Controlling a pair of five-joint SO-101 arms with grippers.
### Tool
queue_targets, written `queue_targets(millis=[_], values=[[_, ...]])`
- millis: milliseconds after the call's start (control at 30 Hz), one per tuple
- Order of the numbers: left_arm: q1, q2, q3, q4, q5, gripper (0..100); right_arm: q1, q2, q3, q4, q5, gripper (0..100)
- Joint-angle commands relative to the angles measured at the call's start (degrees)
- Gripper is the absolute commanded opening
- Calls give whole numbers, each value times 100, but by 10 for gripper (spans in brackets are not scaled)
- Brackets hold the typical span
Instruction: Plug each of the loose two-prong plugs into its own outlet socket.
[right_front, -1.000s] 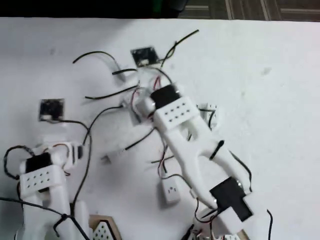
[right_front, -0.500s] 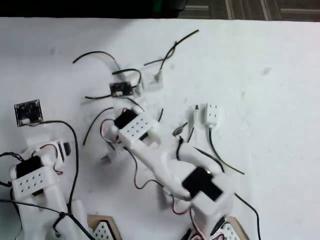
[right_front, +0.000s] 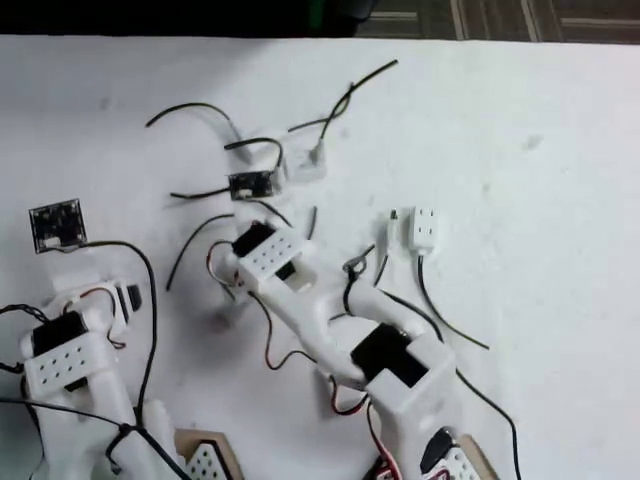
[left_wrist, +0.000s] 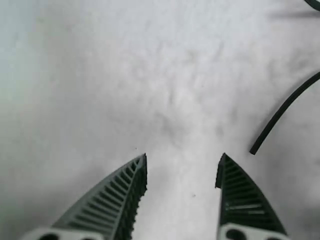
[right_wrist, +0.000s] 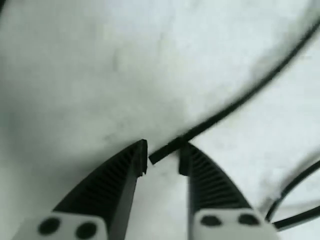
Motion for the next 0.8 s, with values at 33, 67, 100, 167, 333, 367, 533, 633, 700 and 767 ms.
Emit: queue_targets(millis=[33, 67, 100, 167, 333, 367, 533, 633, 700, 767], values=[[-48, -136, -149, -123, 53, 231, -75, -75, -35, 215, 9, 13], [-48, -136, -149, -123, 53, 230, -75, -180, -35, 330, 26, 16], [-48, -136, -149, -123, 53, 230, -75, -312, -35, 462, 26, 19], [-48, -136, -149, -123, 53, 230, 4, -629, -18, 690, 62, 17], [-48, -136, -141, -123, 53, 230, 505, -1552, 0, 1174, 571, 17], [-48, -136, -141, -123, 53, 230, 646, -1745, 0, 1262, 695, 17], [-48, -136, -141, -123, 53, 230, 1534, -2563, 9, 1516, 1442, 17], [-40, -136, -141, -123, 53, 230, 2149, -2730, 44, 1508, 2022, 17], [-40, -136, -141, -123, 53, 230, 2457, -2730, 158, 1499, 2365, 17], [-40, -136, -141, -123, 53, 230, 2615, -2730, 378, 1481, 2673, 17]])
